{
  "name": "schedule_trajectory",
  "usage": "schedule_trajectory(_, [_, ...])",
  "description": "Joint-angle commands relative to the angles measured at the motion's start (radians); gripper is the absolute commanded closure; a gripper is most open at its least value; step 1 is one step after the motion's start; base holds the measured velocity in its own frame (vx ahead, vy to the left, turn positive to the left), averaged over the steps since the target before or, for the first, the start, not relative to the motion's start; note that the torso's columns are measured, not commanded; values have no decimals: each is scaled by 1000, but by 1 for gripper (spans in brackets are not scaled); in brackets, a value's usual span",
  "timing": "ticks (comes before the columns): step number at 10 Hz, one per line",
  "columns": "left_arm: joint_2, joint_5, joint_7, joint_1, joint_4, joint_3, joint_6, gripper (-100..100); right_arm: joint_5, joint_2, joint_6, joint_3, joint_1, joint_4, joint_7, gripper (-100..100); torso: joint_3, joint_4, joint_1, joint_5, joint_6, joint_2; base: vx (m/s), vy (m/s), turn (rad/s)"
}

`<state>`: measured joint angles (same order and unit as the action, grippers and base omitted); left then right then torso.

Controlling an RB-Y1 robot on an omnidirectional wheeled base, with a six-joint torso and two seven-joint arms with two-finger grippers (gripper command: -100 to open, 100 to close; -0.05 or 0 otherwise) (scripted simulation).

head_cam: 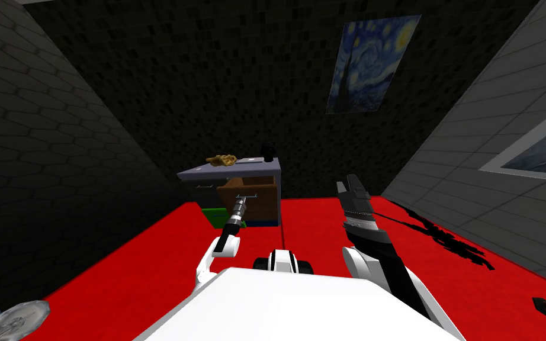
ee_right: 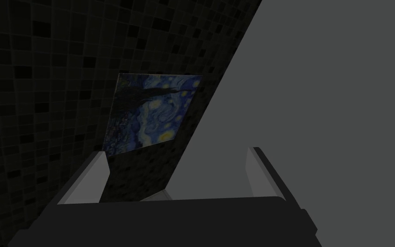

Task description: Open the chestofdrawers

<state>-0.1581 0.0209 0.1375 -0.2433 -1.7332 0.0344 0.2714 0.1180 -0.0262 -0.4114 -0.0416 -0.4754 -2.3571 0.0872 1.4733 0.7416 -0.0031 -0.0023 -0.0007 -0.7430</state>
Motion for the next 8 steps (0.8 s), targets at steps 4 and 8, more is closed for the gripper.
schedule_trajectory(4, [-97,50,62,20,13,97,-51,-100,0,0,0,0,0,0,0,0,4,-3,0,1,1,6,-86,-64,-134])
schedule_trajectory(8, [-185,94,116,48,21,182,-102,-100,0,0,0,0,0,0,0,0,3,-4,5,3,0,5,-54,-72,-132])
